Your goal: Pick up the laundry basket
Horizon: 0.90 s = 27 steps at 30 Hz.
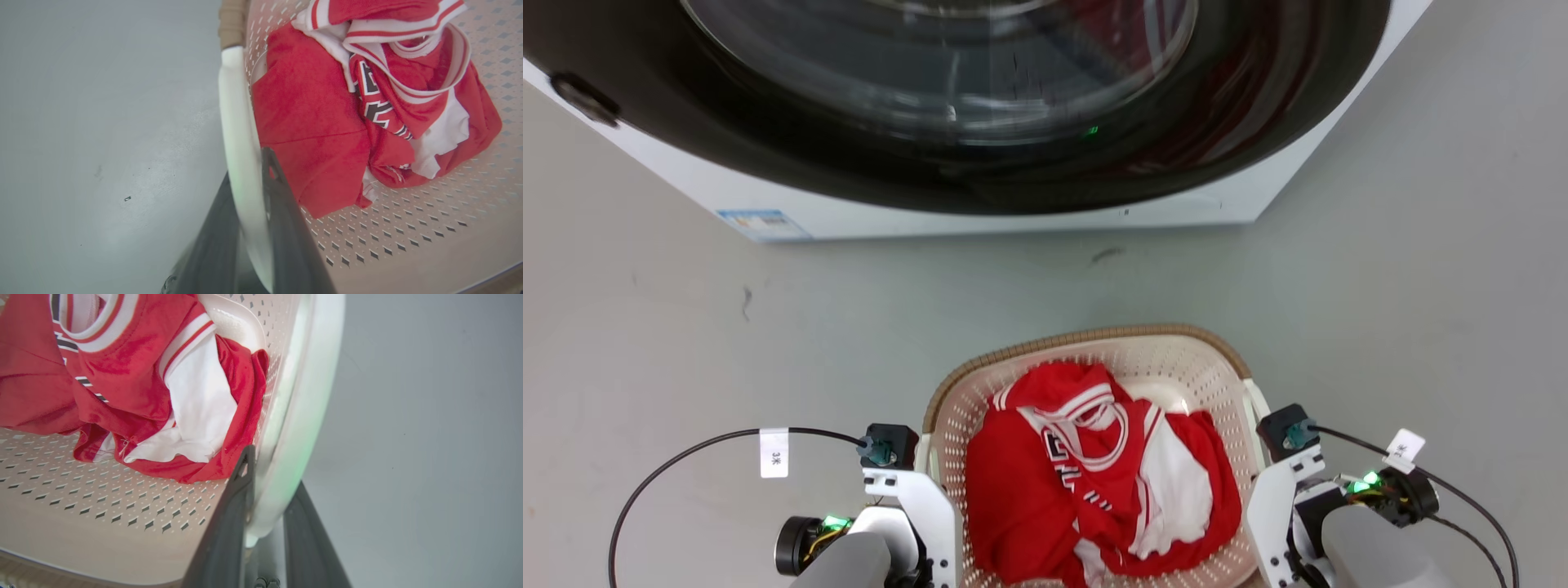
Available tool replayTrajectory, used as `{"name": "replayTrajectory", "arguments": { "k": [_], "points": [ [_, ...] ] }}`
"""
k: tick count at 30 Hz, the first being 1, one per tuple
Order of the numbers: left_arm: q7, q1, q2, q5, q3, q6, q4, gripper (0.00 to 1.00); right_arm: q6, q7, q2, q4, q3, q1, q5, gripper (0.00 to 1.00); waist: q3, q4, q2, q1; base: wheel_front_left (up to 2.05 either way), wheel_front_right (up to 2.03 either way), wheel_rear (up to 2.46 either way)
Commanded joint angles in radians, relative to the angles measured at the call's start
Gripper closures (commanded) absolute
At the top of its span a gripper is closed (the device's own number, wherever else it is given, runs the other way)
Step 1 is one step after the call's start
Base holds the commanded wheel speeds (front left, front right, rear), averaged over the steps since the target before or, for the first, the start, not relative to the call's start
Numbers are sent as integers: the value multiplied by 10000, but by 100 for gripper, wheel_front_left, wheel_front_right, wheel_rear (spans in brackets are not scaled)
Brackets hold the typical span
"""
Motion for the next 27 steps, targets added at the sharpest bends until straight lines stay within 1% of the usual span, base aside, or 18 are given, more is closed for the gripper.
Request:
{"name": "replayTrajectory", "arguments": {
  "k": [1,7,16,27],
  "points": [
    [191,120,-244,-107,-227,-140,-191,100,33,96,224,-188,335,138,256,100,-707,-7,-1,1,0,0,0],
    [757,268,-278,-527,-562,-145,-118,100,71,764,258,-419,1332,367,1223,100,-1638,-118,-1,1,0,0,0],
    [1660,396,-23,-1092,-1094,-146,-307,100,76,1524,245,-499,2555,567,2402,100,-2798,-191,-1,1,0,0,0],
    [3354,533,493,-1978,-1965,-146,-857,100,76,2991,-231,-1153,4354,786,4063,100,-4041,-242,-1,1,0,0,0]
  ]
}}
